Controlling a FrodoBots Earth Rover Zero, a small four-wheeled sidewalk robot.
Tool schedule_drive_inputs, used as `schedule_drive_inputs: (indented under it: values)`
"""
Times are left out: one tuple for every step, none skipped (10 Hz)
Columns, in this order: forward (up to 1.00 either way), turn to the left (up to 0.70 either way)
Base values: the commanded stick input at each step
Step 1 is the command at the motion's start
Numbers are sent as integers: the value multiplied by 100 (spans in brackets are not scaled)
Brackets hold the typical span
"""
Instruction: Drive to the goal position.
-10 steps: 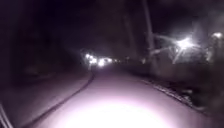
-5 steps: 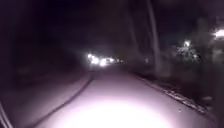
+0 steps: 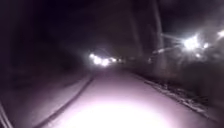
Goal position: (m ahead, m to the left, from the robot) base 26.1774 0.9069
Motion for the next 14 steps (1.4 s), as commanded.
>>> schedule_drive_inputs:
  values:
    - [100,0]
    - [100,0]
    - [100,0]
    - [100,0]
    - [100,0]
    - [100,0]
    - [100,0]
    - [100,0]
    - [100,0]
    - [100,0]
    - [100,0]
    - [100,0]
    - [100,0]
    - [100,0]
